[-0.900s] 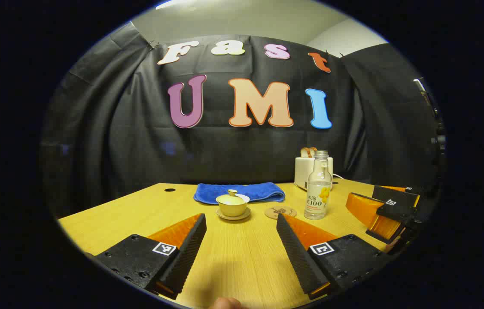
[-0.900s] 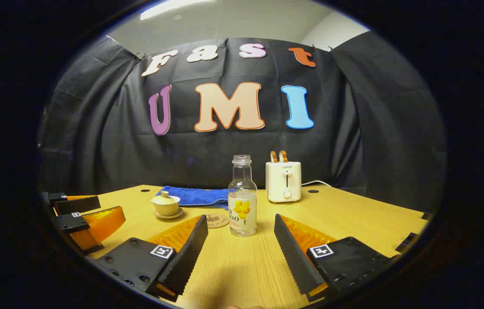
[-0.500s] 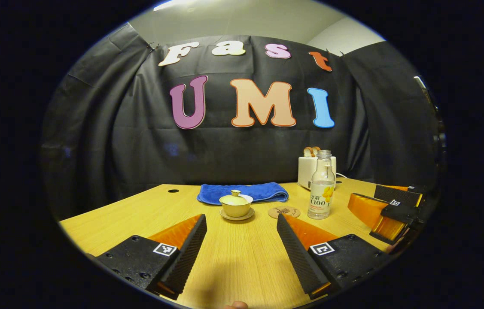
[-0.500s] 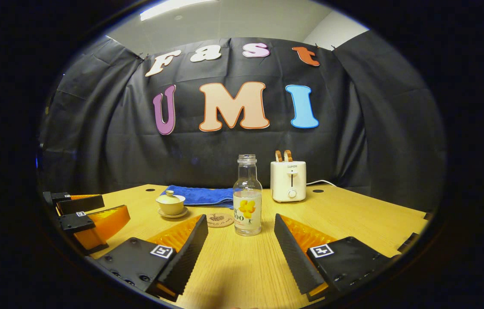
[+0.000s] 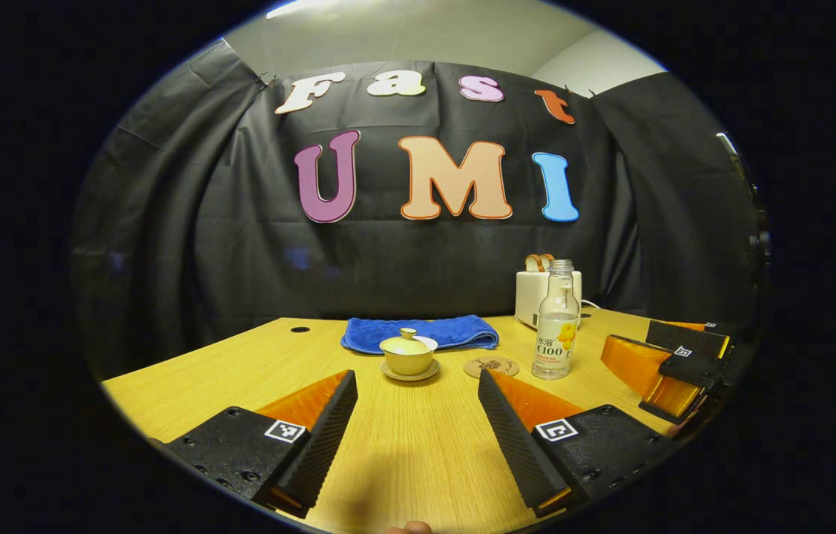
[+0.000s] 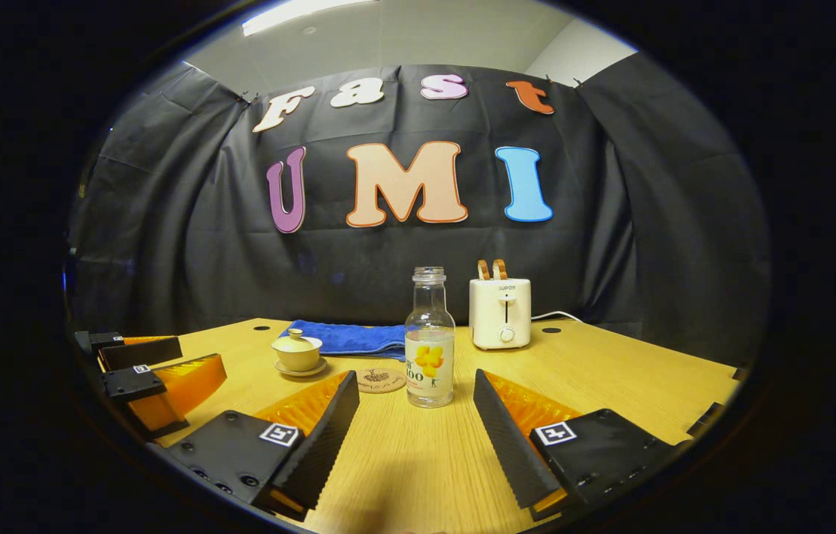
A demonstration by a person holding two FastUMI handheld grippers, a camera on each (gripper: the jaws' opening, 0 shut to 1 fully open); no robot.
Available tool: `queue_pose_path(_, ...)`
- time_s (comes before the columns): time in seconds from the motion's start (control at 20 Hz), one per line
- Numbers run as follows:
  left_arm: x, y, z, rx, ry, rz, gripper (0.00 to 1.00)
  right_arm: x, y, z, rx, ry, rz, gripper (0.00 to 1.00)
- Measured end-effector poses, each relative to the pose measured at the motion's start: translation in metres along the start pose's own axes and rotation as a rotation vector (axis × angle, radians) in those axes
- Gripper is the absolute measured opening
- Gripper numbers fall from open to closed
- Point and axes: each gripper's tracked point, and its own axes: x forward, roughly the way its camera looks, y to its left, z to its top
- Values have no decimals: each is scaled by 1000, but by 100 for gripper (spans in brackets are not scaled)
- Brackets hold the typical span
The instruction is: Open the teacup lid with one hand, grasp the water bottle and pour water into the teacup with the other hand; after pouring, place the water bottle on the coaster and then close the teacup lid.
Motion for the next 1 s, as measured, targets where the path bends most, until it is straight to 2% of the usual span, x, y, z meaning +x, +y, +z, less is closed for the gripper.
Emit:
queue_pose_path(0.65,1,-1,0,1,-1,-5,96,0,1,-1,-1,0,1,98)
queue_pose_path(1.0,29,3,0,1,-6,-15,96,4,-2,-2,1,3,29,98)
